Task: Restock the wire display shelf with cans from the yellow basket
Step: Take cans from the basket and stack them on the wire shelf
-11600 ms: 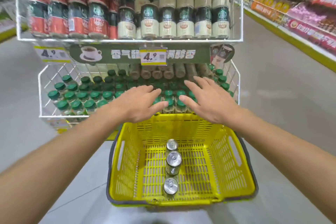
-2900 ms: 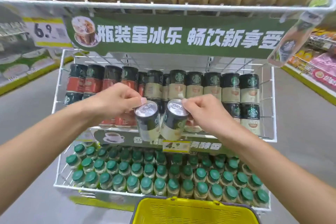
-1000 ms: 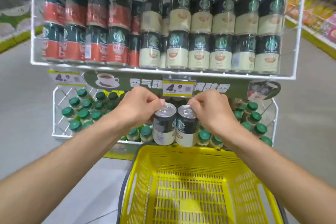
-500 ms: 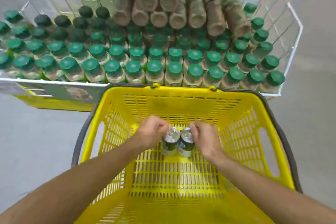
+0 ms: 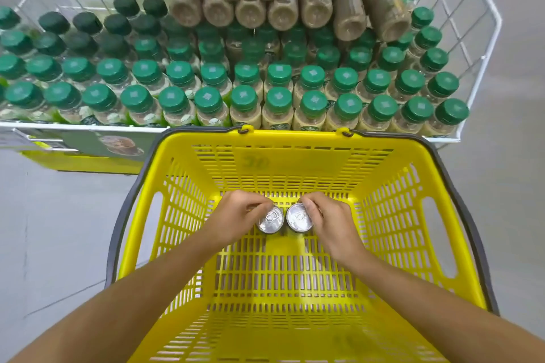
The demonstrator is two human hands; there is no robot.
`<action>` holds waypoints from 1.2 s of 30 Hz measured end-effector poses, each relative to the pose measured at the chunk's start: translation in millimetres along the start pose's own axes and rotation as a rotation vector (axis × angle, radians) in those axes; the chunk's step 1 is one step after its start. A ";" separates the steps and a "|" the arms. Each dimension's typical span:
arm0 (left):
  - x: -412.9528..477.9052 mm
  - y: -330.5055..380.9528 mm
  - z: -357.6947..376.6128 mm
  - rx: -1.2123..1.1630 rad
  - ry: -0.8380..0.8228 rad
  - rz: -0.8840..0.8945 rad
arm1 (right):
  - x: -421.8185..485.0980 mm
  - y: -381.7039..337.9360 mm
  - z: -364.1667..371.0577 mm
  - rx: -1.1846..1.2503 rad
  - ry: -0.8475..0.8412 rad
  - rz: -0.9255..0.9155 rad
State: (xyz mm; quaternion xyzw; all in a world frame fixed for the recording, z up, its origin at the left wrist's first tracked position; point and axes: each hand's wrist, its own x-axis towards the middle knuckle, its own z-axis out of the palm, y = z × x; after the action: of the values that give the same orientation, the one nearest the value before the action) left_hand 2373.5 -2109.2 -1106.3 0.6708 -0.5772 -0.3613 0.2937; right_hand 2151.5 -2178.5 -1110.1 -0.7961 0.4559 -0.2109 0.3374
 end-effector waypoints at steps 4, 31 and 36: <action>-7.6 -3.5 -5.8 -0.164 -0.029 -0.162 | -5.8 7.3 -8.3 0.173 -0.127 0.100; -36.1 288.6 -304.5 -0.354 0.181 0.078 | 91.2 -337.6 -269.3 0.167 0.003 -0.178; -28.9 323.4 -359.4 -0.315 0.366 0.084 | 132.1 -406.0 -287.9 0.189 0.033 -0.207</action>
State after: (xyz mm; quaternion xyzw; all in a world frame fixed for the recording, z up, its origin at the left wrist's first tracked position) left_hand 2485.7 -2141.1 -636.2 0.6465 -0.4784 -0.3067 0.5090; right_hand 2268.6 -2247.7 -613.5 -0.8002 0.3549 -0.2997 0.3794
